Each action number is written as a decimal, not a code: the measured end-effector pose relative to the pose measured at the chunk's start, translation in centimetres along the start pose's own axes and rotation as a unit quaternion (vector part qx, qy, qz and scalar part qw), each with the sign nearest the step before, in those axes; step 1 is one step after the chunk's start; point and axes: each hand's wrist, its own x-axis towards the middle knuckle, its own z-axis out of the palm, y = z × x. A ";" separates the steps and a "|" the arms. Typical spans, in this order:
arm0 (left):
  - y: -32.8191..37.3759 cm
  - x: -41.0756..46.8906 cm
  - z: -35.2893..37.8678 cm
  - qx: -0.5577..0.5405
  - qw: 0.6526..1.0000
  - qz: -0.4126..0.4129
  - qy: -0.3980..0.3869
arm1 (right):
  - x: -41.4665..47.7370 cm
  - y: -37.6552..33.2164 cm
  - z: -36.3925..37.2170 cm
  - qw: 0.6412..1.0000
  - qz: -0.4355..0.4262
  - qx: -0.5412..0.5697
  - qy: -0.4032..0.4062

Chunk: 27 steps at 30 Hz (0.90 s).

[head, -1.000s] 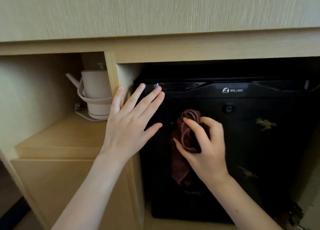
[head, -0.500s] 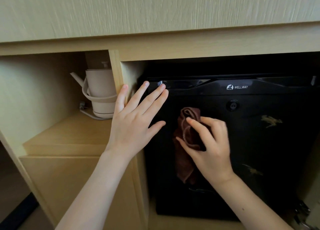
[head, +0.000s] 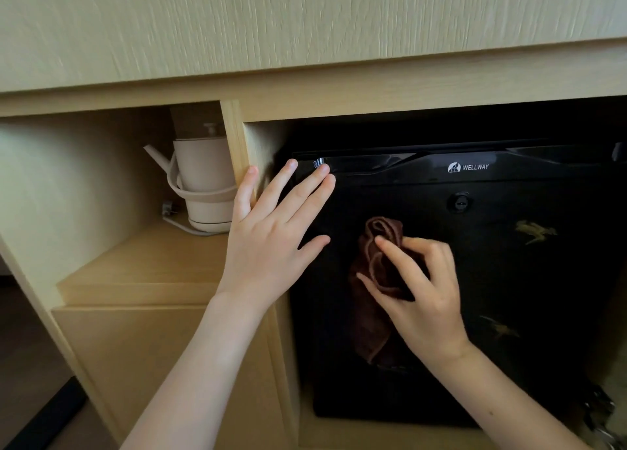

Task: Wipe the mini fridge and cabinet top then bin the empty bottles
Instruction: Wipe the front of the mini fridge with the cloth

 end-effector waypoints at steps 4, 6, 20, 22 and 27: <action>0.4 0.0 -0.1 -0.007 1.000 -0.011 0.001 | 2.7 0.2 -0.2 0.993 0.060 0.017 0.097; 0.4 0.0 -0.1 -0.010 1.000 -0.011 -0.001 | 3.1 -0.8 0.8 0.994 0.061 0.029 0.080; 2.2 1.4 -0.2 -0.098 0.994 -0.045 0.011 | 1.8 3.2 -4.3 0.999 0.029 -0.044 0.015; 1.7 2.0 -0.4 -0.105 0.993 -0.039 0.030 | 1.7 3.4 -4.9 0.997 0.048 -0.055 0.030; 0.6 1.2 -0.3 -0.045 0.997 -0.028 0.059 | 1.4 1.3 -2.9 0.991 0.098 -0.054 0.067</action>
